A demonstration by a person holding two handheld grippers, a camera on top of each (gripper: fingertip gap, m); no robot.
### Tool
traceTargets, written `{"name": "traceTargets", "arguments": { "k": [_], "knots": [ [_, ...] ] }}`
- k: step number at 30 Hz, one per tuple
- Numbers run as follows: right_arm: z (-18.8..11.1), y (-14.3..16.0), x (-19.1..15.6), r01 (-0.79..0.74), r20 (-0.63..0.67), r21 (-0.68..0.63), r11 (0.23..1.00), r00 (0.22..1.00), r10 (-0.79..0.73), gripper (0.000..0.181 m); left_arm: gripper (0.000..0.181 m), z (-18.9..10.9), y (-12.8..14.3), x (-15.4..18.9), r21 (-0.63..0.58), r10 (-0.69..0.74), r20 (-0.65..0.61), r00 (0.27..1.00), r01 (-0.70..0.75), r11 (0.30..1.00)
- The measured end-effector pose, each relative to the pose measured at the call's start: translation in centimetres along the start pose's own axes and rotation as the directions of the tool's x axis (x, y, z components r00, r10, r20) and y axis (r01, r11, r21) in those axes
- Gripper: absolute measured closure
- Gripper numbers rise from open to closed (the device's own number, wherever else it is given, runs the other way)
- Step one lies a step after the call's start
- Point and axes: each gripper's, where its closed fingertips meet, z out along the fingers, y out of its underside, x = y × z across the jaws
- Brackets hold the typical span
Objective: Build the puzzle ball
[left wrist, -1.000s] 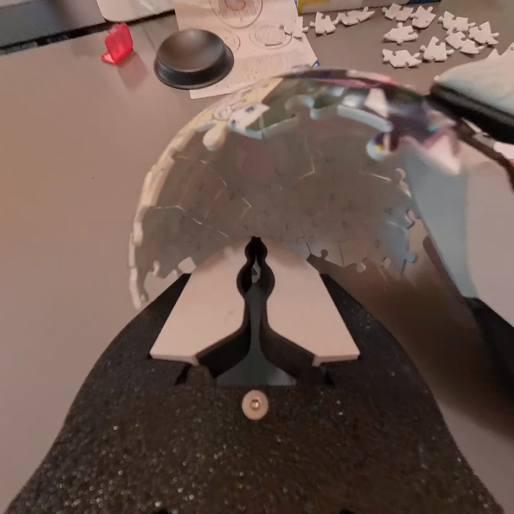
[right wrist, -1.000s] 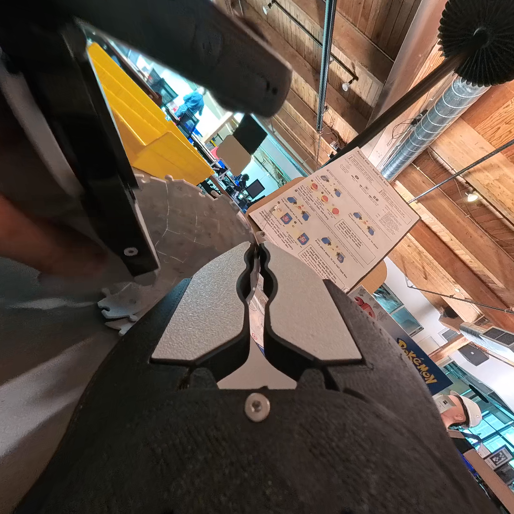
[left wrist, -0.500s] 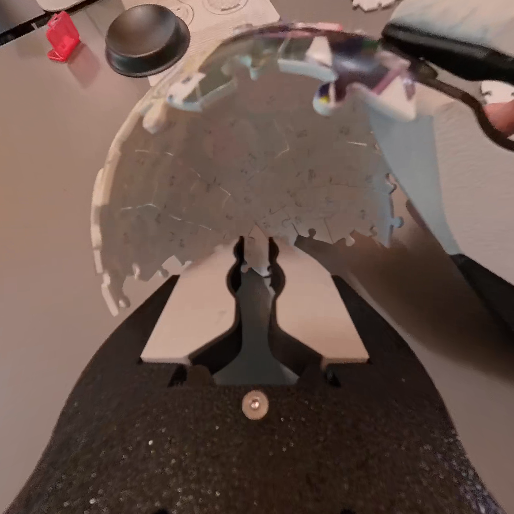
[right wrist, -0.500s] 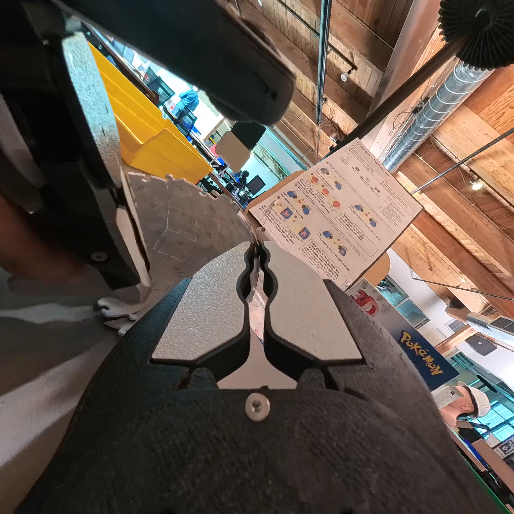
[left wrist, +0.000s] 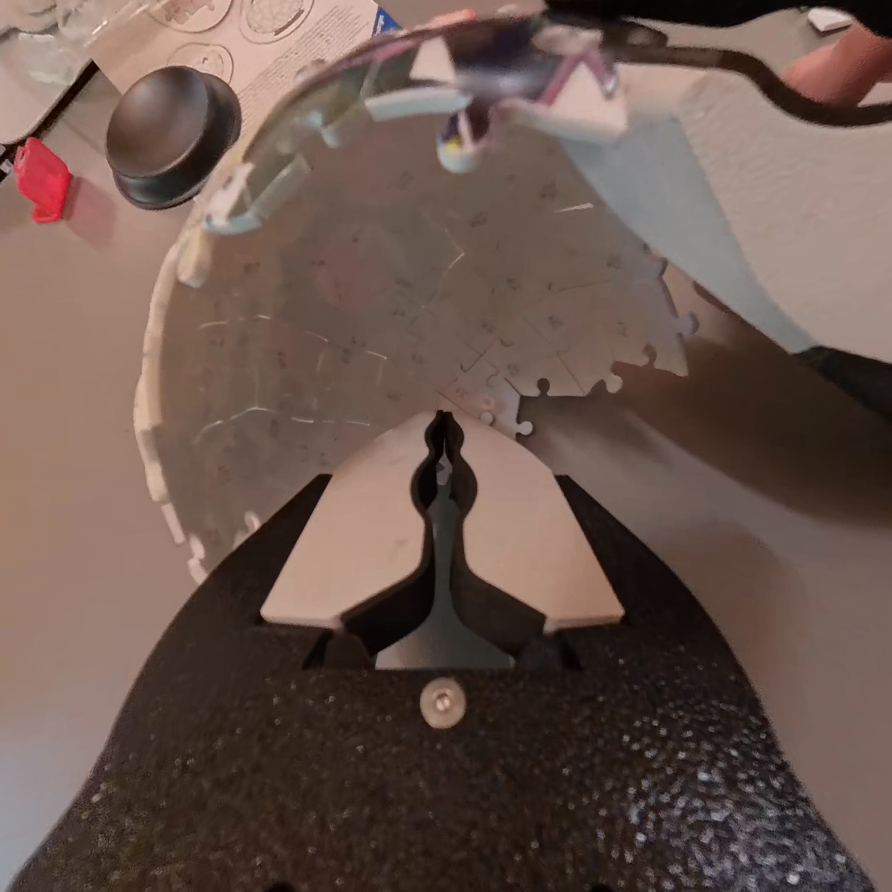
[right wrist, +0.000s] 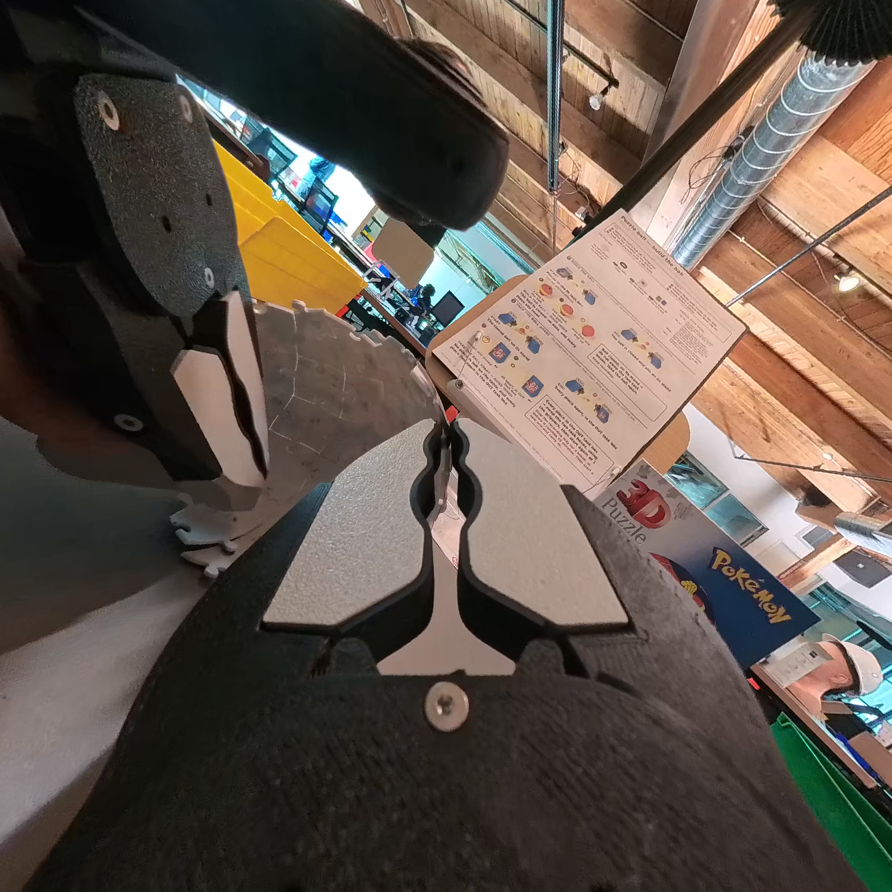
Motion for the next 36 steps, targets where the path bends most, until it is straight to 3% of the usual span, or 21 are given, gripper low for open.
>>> {"name": "traceTargets", "arguments": {
  "k": [6,27,31,34,36],
  "knots": [
    [-0.1,-0.1,0.0,0.013,0.0,0.0,1.0,1.0,-0.013,0.178,0.181,0.7,0.2,0.7,-0.042,0.027,-0.039,0.999,-0.029,0.999],
    [-0.2,0.7,0.2,-0.047,0.0,-0.036,0.998,0.999,0.047,0.178,0.181,1.3,0.5,0.8,-0.174,0.068,0.044,0.997,-0.059,0.983],
    [-0.2,0.8,0.3,-0.05,-0.004,-0.04,0.998,0.999,0.05,0.177,0.181,1.0,0.1,0.8,-0.1,-0.008,0.028,1.0,0.011,0.995],
    [-0.2,0.7,0.3,-0.049,-0.003,-0.036,0.998,0.999,0.049,0.177,0.181,-0.9,-1.1,-0.2,0.005,-0.056,0.071,0.996,0.055,0.998],
    [-0.2,0.6,0.3,-0.047,-0.003,-0.034,0.998,0.999,0.047,0.178,0.181,-1.7,-0.6,-0.9,-0.02,-0.06,0.102,0.993,0.062,0.998]
  ]
}}
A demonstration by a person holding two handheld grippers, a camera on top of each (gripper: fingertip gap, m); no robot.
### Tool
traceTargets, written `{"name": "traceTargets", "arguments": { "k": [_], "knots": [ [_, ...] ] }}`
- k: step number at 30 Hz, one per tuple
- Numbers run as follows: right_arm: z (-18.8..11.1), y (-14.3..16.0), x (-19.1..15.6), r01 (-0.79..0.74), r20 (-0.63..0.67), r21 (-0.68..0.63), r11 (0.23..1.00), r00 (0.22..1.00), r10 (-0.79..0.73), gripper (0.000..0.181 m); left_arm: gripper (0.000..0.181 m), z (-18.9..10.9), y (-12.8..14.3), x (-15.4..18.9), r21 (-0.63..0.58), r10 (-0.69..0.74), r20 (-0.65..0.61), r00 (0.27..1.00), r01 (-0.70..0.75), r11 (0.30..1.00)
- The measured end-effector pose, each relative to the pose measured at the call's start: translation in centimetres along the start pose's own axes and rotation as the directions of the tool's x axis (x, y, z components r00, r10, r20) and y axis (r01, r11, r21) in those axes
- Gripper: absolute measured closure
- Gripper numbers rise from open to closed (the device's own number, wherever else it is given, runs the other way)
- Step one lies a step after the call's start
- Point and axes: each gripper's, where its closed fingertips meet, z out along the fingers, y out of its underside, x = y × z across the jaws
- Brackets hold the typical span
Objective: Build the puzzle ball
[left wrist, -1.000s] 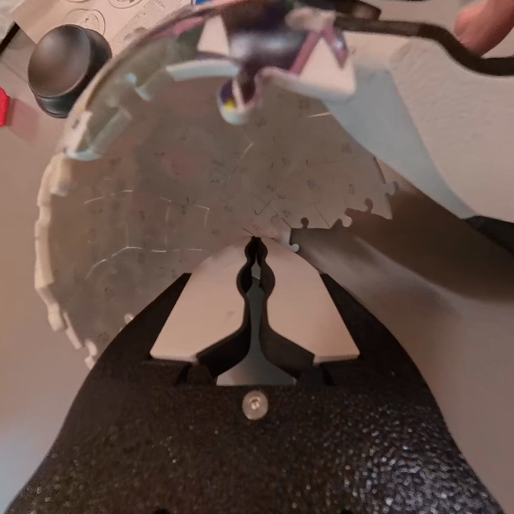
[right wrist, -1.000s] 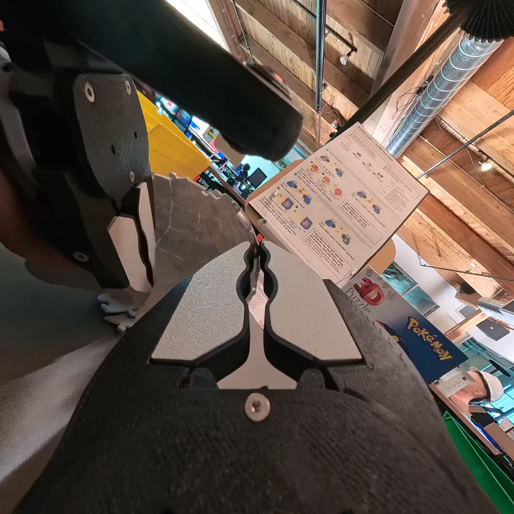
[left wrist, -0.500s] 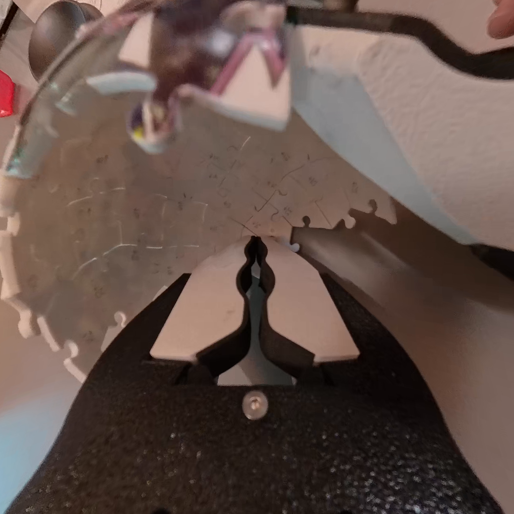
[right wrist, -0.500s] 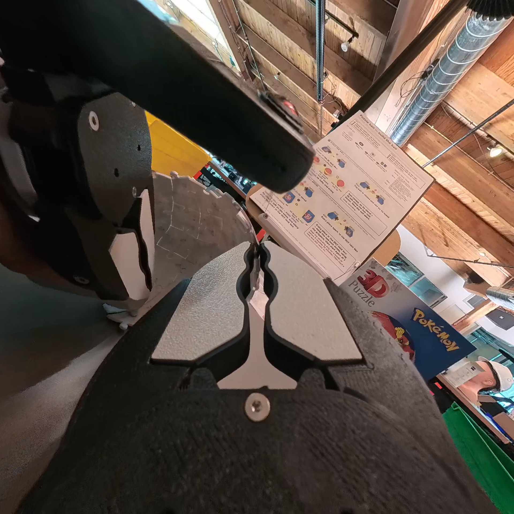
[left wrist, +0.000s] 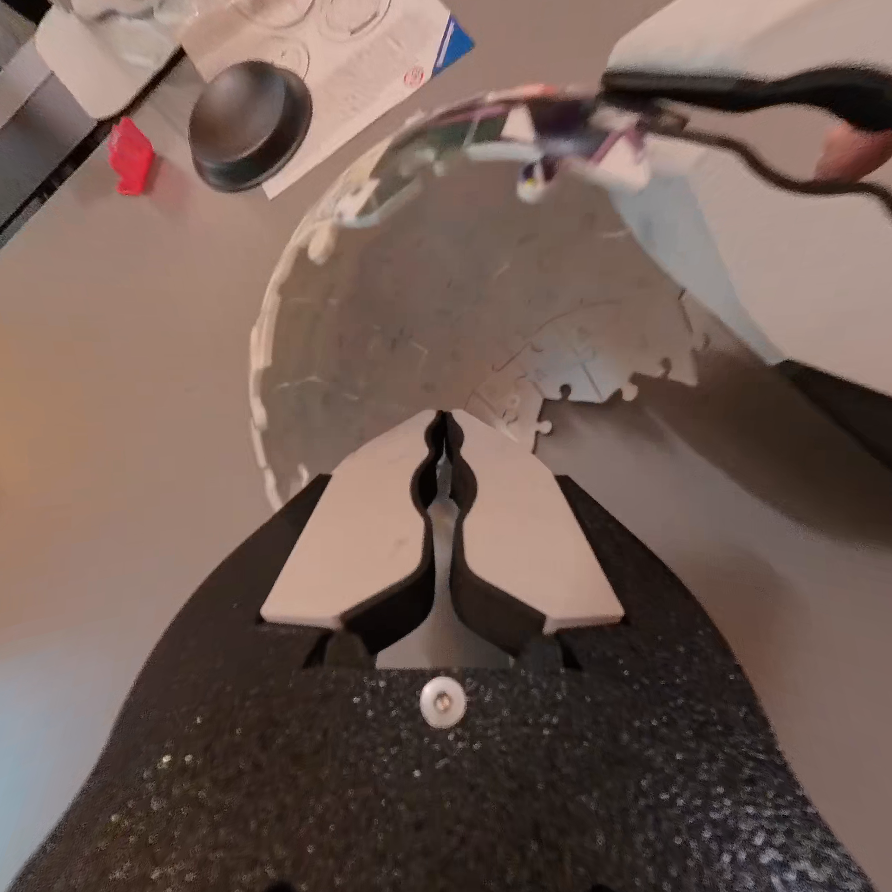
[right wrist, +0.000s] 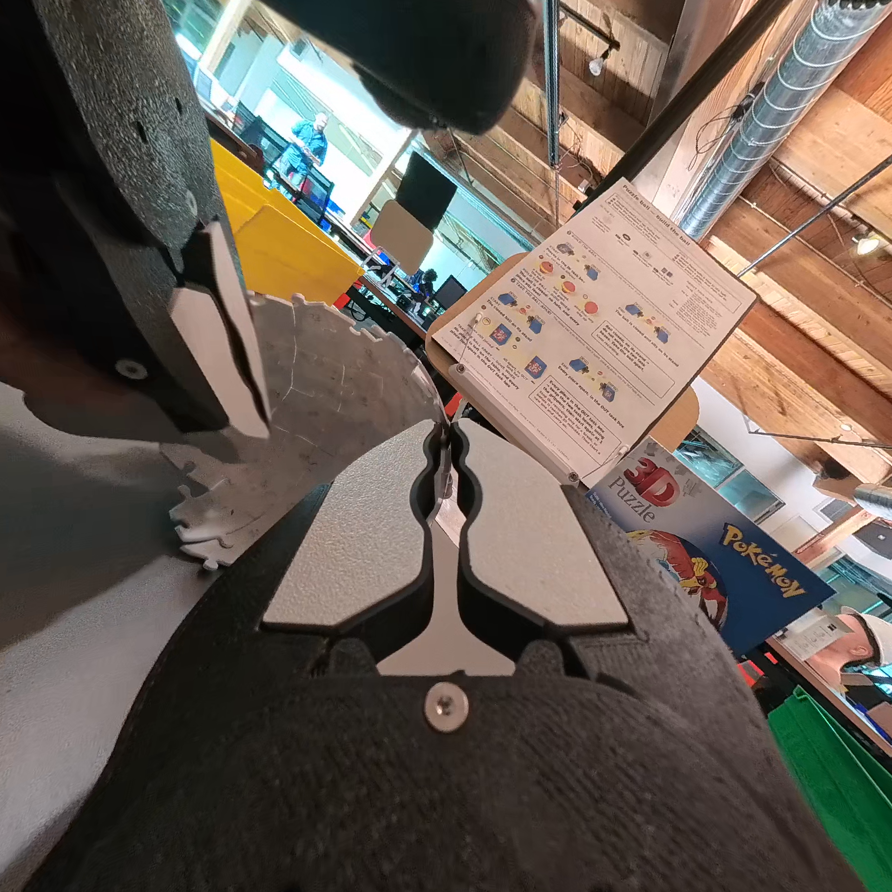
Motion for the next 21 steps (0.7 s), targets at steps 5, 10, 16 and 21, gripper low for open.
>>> {"name": "traceTargets", "arguments": {
  "k": [5,10,16,21],
  "knots": [
    [0.0,-0.1,-0.1,0.008,0.002,0.005,1.0,1.0,-0.008,0.177,0.181,0.4,1.9,0.0,-0.081,0.03,0.005,1.0,-0.029,0.996],
    [0.0,0.0,0.0,0.002,0.0,-0.001,1.0,1.0,-0.002,0.177,0.181,1.4,1.3,1.4,-0.069,0.049,-0.024,0.999,-0.05,0.996],
    [0.0,0.0,-0.1,0.009,0.002,0.001,1.0,1.0,-0.009,0.178,0.181,2.4,1.7,1.0,-0.116,0.039,0.007,0.999,-0.038,0.993],
    [0.0,-0.1,-0.2,0.014,0.003,0.006,1.0,1.0,-0.014,0.178,0.181,2.4,1.8,1.0,-0.141,0.064,0.022,0.998,-0.061,0.988]
  ]
}}
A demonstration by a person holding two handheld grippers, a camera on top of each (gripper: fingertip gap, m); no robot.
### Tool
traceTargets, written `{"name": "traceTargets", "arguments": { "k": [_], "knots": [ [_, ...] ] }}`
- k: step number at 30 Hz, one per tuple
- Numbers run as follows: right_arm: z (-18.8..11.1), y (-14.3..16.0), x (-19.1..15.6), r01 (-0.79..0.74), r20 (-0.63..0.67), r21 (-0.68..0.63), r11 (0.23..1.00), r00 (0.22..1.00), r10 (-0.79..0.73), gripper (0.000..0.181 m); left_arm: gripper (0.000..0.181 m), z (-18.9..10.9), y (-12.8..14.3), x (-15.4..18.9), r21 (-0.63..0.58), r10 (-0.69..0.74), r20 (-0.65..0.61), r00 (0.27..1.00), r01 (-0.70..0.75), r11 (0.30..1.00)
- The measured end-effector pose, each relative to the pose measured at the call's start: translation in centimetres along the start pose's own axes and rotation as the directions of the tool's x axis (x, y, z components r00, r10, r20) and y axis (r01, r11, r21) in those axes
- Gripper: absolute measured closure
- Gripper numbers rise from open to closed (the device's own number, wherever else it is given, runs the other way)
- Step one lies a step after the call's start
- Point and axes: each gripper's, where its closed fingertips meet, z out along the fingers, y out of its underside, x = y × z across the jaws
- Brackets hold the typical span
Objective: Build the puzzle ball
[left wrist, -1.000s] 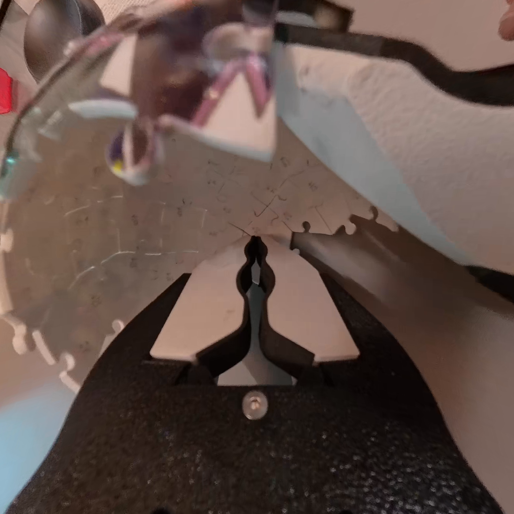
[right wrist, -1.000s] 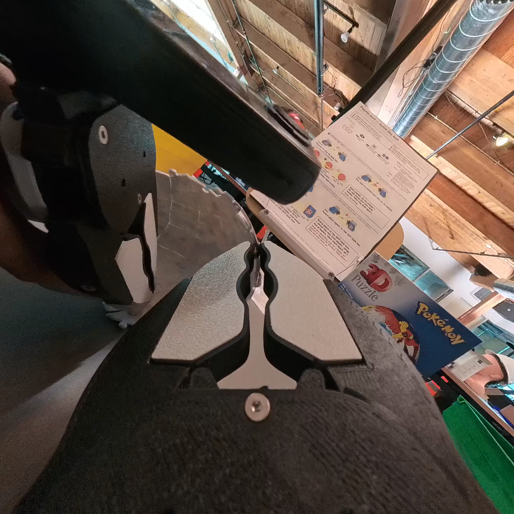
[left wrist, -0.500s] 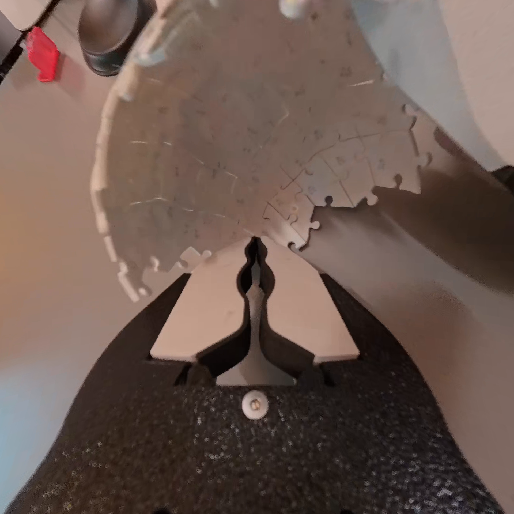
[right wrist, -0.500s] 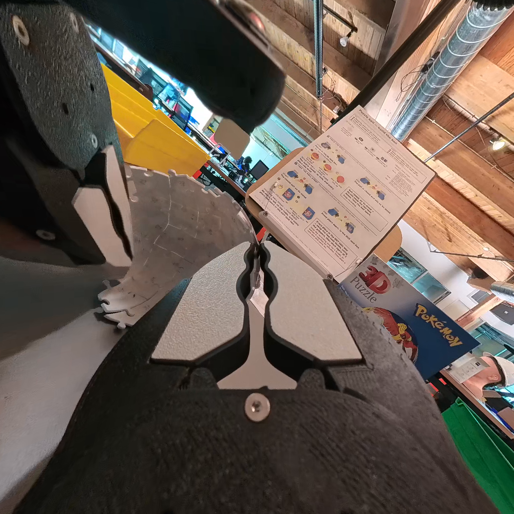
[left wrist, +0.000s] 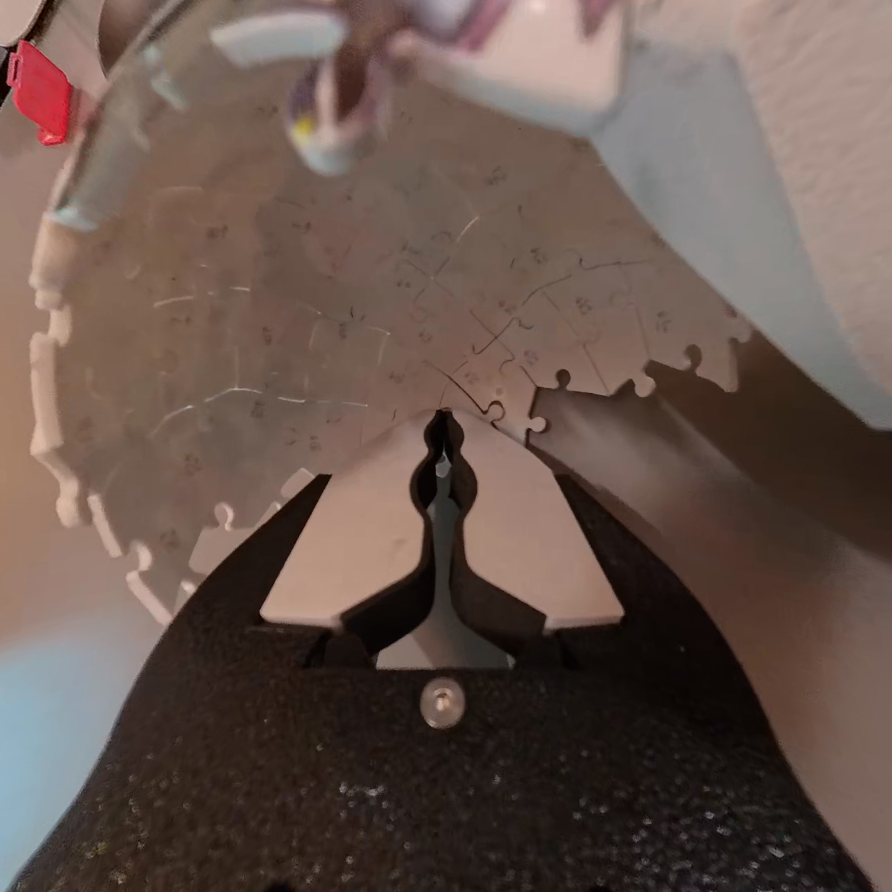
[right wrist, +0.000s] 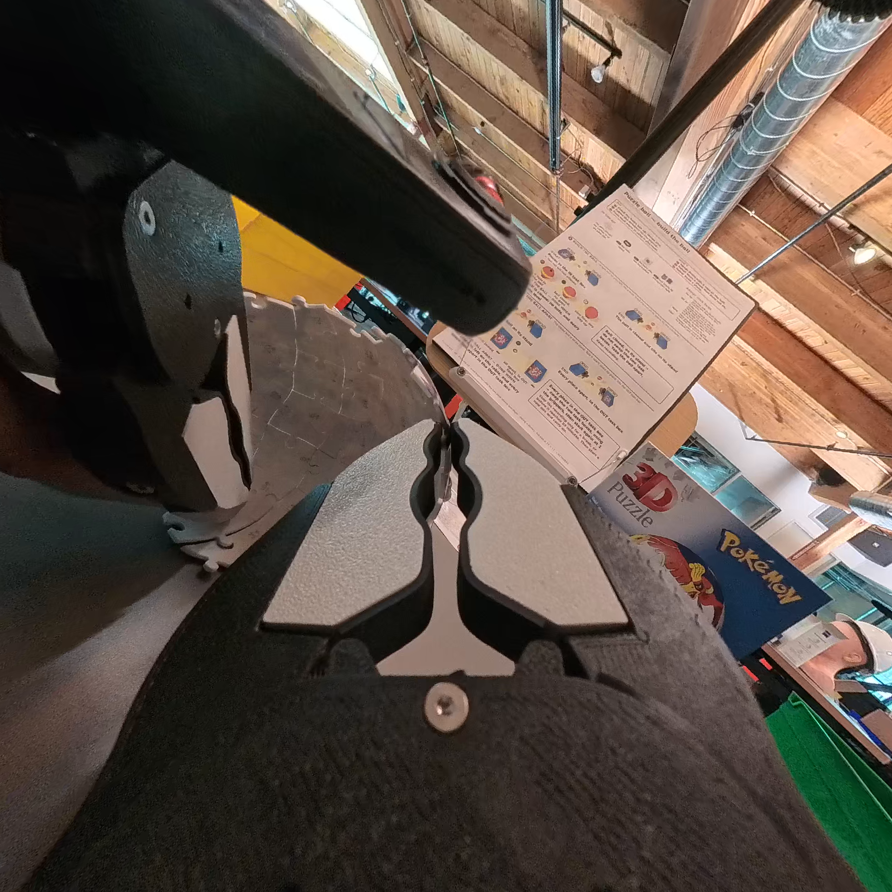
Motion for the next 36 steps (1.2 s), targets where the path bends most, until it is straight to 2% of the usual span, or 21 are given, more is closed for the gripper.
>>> {"name": "traceTargets", "arguments": {
  "k": [7,10,14,18,21,33,36],
  "knots": [
    [0.0,0.0,0.0,0.001,-0.002,-0.002,1.0,1.0,-0.001,0.177,0.181,0.0,0.0,0.0,0.009,-0.004,0.022,1.0,0.004,1.0],
    [0.0,0.2,0.1,0.002,-0.006,-0.01,1.0,1.0,-0.002,0.177,0.181,-0.1,-0.2,0.3,0.029,-0.076,-0.007,0.997,0.076,0.997],
    [0.0,0.1,0.1,0.017,-0.007,-0.011,1.0,1.0,-0.017,0.177,0.181,-1.7,-0.5,-0.7,0.102,-0.164,0.053,0.985,0.158,0.982],
    [-0.1,0.1,0.0,0.023,-0.007,-0.009,1.0,1.0,-0.023,0.178,0.181,-2.3,1.8,-0.2,0.004,-0.194,0.059,0.979,0.194,0.981],
    [-0.1,-0.2,-0.1,0.039,-0.004,0.001,0.999,0.999,-0.039,0.178,0.181,-1.8,2.6,0.0,-0.01,-0.22,0.078,0.973,0.221,0.975],
    [-0.3,-1.2,-0.7,0.07,0.016,0.048,0.996,0.997,-0.07,0.178,0.181,-1.3,2.1,0.4,0.036,-0.275,0.023,0.961,0.274,0.961],
    [-0.3,-1.2,-0.8,0.075,0.019,0.046,0.996,0.997,-0.076,0.178,0.181,-1.8,1.3,0.2,0.087,-0.278,0.012,0.961,0.276,0.957]
  ]
}}
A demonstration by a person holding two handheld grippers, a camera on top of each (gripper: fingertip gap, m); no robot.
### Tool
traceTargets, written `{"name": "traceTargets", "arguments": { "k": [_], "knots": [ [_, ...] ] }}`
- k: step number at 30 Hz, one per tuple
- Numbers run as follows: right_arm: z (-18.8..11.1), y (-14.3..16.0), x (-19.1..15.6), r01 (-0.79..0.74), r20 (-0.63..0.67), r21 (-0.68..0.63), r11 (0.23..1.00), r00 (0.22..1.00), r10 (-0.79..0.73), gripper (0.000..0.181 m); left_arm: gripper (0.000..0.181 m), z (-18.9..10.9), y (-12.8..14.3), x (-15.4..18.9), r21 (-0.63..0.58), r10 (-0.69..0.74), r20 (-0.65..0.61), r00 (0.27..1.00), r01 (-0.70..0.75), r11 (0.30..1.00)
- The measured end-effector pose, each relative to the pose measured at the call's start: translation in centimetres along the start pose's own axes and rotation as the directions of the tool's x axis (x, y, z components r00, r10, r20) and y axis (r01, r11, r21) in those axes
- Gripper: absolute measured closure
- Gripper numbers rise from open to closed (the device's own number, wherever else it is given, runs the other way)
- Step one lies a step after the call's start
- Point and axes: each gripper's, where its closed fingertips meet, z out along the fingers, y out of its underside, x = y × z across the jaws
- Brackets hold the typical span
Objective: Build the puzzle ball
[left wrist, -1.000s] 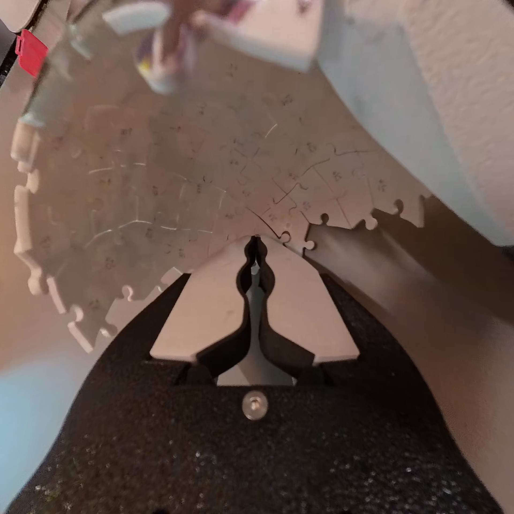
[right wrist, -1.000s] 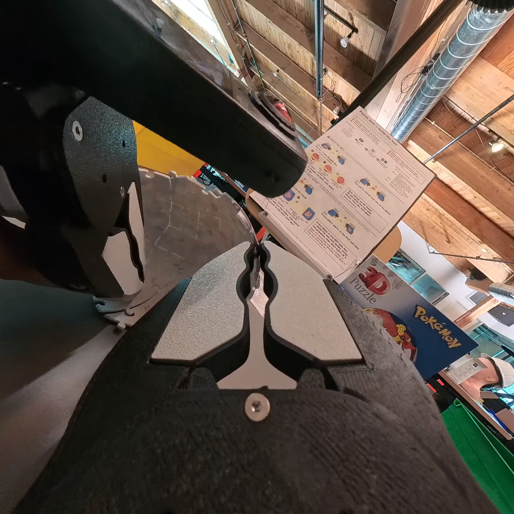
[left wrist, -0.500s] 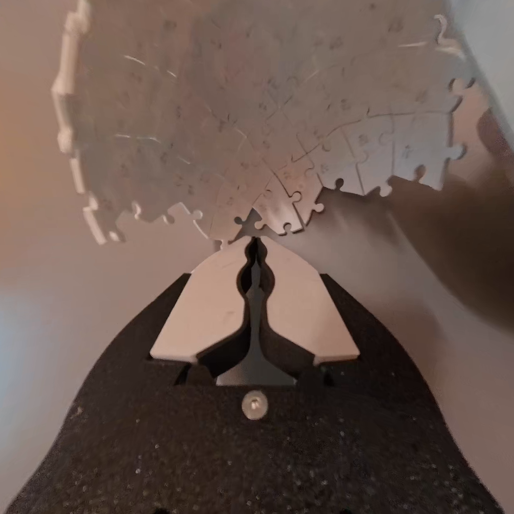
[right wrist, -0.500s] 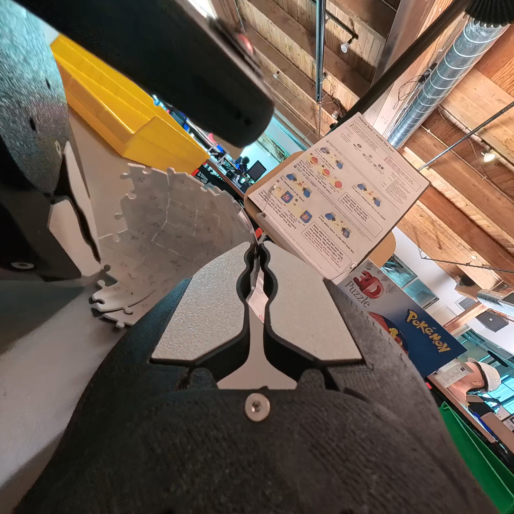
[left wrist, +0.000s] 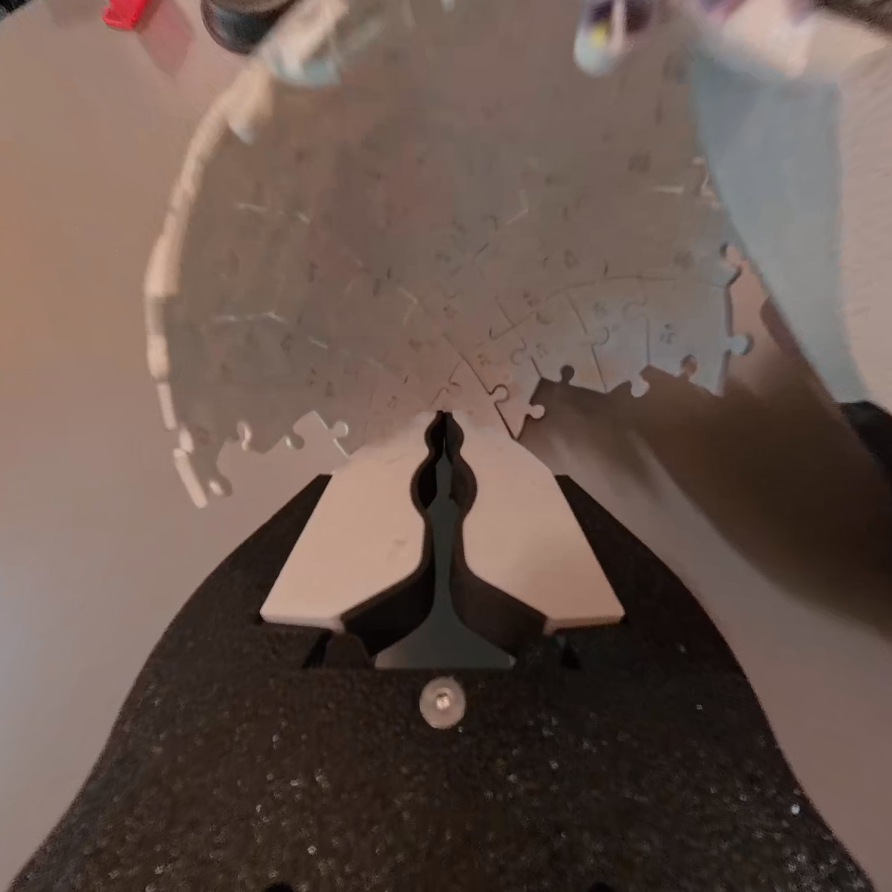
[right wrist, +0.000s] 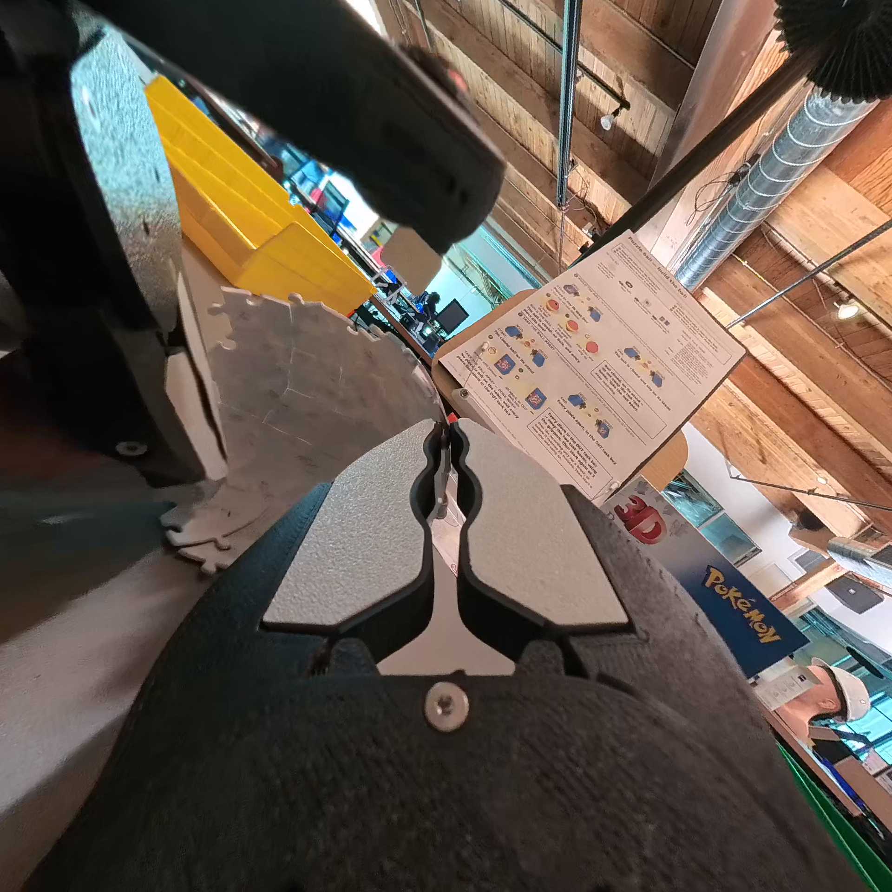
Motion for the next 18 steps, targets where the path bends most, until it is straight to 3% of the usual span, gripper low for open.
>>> {"name": "traceTargets", "arguments": {
  "k": [7,18],
  "knots": [
    [-0.6,0.0,-0.1,0.004,-0.001,-0.014,1.0,1.0,-0.004,0.177,0.181,0.3,-0.2,1.1,0.003,0.023,-0.078,0.997,-0.023,1.0],
    [-0.9,0.5,0.1,-0.009,-0.01,-0.047,0.999,1.0,0.009,0.177,0.181,1.1,-0.8,1.7,0.005,0.086,-0.074,0.994,-0.086,0.996]
  ]
}}
